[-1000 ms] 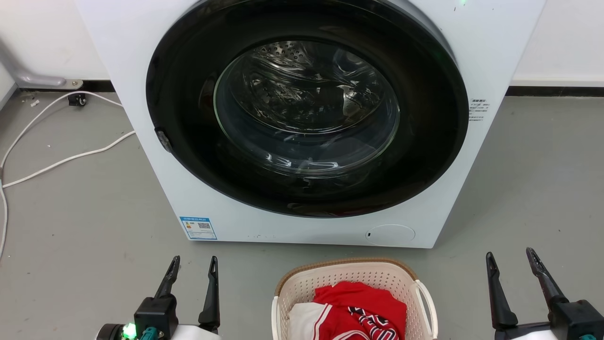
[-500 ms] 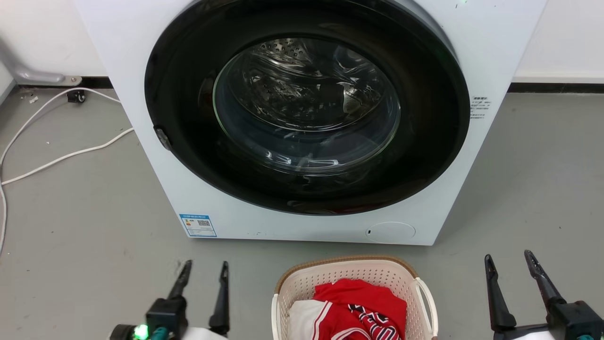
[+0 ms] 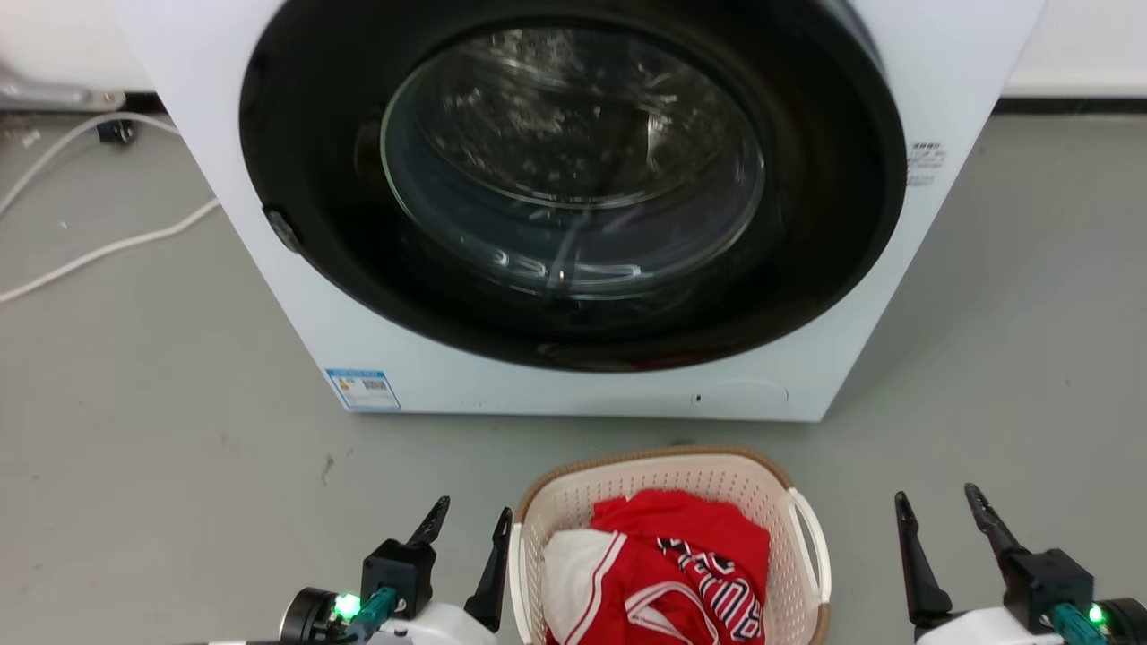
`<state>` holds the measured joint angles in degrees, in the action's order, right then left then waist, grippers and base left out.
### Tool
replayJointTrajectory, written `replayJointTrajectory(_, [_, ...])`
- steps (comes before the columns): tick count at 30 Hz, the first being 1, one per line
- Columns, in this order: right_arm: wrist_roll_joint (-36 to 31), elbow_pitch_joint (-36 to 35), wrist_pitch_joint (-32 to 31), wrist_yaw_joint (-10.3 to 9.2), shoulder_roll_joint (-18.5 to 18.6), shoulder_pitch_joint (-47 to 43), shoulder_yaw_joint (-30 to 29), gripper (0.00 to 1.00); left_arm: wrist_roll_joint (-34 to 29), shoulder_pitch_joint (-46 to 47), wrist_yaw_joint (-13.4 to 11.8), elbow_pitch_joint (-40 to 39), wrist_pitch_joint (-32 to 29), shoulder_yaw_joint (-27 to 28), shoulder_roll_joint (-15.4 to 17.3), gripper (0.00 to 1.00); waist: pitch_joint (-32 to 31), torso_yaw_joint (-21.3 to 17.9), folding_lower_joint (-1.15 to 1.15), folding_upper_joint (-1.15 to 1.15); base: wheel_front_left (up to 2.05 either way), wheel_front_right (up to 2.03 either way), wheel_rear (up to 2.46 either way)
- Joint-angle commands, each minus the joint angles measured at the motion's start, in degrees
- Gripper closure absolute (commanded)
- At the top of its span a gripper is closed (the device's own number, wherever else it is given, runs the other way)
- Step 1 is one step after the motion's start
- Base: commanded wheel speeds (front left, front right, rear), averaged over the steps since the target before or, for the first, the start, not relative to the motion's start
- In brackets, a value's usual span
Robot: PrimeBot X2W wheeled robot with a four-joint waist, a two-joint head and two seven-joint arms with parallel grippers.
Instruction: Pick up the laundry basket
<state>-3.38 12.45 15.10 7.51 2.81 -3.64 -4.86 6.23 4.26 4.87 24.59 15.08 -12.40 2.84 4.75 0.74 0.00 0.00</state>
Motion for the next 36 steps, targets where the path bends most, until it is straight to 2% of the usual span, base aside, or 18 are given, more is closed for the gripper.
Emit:
replayJointTrajectory(1, [-0.1, 1.7, 0.1, -0.03, 0.1, 1.5, 0.1, 0.0, 0.5, 1.6, -0.1, 1.6, 0.1, -0.6, 0.1, 0.0, 2.1, -0.4, 0.0, 0.0, 0.0, 0.0, 0.0])
replayJointTrajectory(14, [-3.2, 15.4, 0.1, -0.04, 0.2, 14.1, 3.6, 0.0, 5.8, 13.2, -0.1, 16.4, 0.1, -3.6, 0.1, 0.0, 14.3, -1.6, 0.0, 0.0, 0.0, 0.0, 0.0])
replayJointTrajectory(19, [-3.7, 20.5, 0.1, -0.04, 1.3, 19.3, 4.8, 0.0, 6.6, 17.7, 0.2, 21.2, 0.1, -4.6, 0.1, 0.0, 19.0, -1.9, 0.0, 0.0, 0.0, 0.0, 0.0])
replayJointTrajectory(36, [-2.7, 34.9, 0.1, -0.04, 3.2, 32.4, 7.4, 0.0, 9.3, 27.9, -0.7, 31.1, 0.1, -7.0, 0.1, 0.0, 31.5, -2.2, 0.0, 0.0, 0.0, 0.0, 0.0])
